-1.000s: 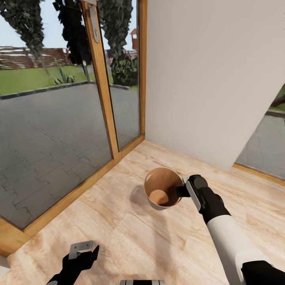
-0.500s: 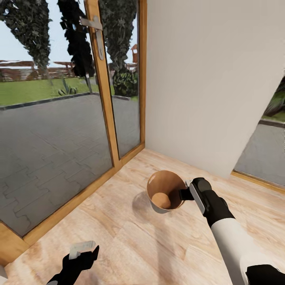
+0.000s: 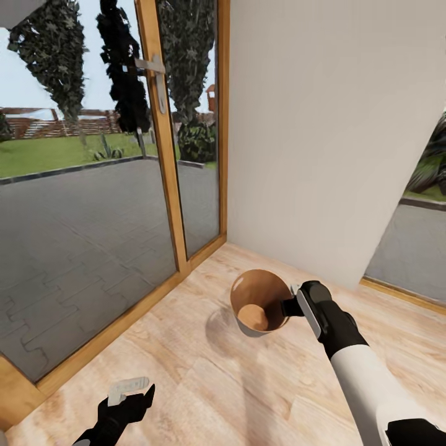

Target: Put the three can of soda from the living room inside the tash can in the kitchen.

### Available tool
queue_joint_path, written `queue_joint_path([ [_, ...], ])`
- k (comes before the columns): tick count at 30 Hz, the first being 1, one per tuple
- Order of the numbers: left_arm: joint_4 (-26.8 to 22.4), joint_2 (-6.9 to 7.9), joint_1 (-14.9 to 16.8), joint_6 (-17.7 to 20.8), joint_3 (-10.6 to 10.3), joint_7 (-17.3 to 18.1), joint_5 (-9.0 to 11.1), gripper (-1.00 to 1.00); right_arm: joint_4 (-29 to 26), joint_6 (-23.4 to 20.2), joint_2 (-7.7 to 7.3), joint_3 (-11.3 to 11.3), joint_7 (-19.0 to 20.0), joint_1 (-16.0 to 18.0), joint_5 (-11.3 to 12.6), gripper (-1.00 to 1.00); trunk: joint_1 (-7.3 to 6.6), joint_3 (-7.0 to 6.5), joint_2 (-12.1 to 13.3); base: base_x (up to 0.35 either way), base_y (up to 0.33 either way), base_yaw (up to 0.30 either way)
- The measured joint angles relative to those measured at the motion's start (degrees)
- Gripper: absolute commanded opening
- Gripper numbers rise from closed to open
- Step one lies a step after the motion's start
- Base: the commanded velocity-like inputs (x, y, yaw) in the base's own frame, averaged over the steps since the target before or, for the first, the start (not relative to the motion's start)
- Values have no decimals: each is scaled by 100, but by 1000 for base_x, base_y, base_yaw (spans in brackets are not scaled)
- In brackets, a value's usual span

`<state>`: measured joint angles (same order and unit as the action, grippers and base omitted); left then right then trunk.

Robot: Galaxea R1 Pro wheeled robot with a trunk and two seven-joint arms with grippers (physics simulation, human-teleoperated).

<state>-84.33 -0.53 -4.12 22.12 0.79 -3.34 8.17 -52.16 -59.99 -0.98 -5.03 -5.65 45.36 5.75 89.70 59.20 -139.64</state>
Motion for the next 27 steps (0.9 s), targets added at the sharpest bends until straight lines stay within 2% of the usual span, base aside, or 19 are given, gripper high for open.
queue_joint_path([
  [21,-14,0,-1,11,-1,0,0,100,-2,0,0,-9,-7,-9,0,-100,-461,-566,842,0,0,0],
  [27,-14,0,-6,-1,-1,0,0,100,-2,0,-2,-9,-8,-102,0,-100,-593,-728,1083,0,0,0],
])
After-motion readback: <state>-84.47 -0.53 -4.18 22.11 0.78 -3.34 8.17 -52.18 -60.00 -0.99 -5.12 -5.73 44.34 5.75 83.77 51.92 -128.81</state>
